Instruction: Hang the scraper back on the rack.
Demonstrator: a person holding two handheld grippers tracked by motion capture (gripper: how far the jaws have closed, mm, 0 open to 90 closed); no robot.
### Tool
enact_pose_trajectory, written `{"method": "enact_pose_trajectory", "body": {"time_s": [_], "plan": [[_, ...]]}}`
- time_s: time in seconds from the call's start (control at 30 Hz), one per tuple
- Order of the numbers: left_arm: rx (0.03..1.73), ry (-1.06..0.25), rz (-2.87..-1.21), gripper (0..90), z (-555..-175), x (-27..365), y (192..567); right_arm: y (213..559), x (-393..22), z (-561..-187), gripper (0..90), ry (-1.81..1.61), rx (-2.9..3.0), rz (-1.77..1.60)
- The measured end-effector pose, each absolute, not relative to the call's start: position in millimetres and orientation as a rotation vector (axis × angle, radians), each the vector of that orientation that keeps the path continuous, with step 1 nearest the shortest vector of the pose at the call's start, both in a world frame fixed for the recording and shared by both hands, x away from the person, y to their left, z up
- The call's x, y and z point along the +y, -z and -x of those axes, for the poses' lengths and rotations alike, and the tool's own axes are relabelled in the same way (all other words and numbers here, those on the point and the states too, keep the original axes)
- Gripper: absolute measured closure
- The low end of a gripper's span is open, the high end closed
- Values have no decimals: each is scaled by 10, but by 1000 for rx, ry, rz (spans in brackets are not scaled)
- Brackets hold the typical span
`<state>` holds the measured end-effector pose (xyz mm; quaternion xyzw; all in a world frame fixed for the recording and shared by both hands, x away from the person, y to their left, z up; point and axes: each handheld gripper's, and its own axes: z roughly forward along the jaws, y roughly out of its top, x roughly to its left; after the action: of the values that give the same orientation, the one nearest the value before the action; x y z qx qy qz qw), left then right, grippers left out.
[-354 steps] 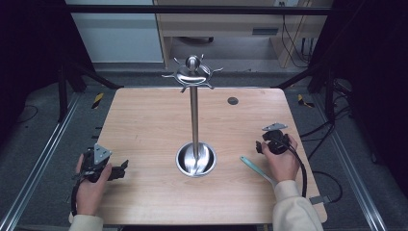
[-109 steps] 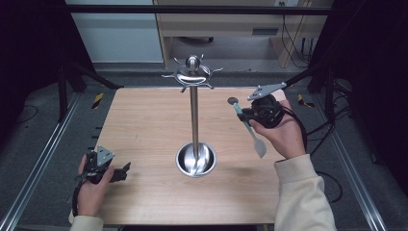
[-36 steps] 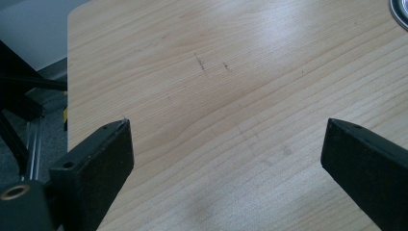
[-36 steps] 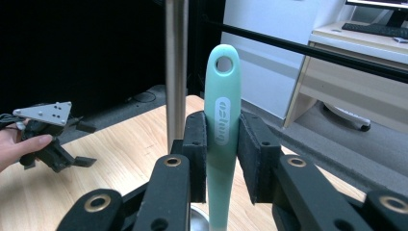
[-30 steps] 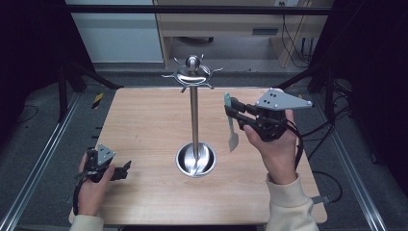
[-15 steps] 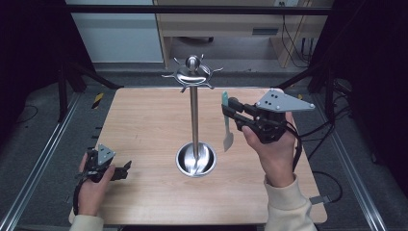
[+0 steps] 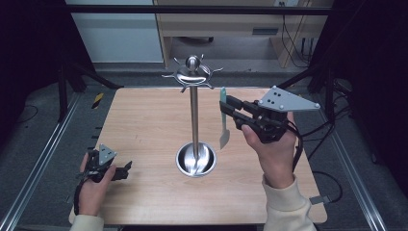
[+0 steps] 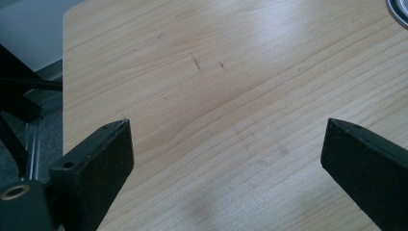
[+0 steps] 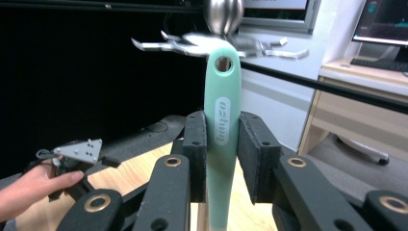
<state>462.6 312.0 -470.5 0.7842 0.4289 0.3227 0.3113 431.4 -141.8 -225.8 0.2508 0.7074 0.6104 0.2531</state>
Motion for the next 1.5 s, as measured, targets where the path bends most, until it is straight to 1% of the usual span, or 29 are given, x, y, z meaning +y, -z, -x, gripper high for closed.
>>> {"method": "enact_pose_trajectory", "body": {"time_s": [0.27,1.13,1.5], "plan": [[1151,-854,-2047,40,-4612,3180,4692,2210,-1315,-4334,742,-1666,1922,-678],[1143,-860,-2059,41,-4613,3158,4691,2219,-1263,-4347,741,-1614,1942,-698],[1141,-860,-2063,41,-4614,3151,4696,2246,-1205,-4444,741,-1592,1975,-707]]}}
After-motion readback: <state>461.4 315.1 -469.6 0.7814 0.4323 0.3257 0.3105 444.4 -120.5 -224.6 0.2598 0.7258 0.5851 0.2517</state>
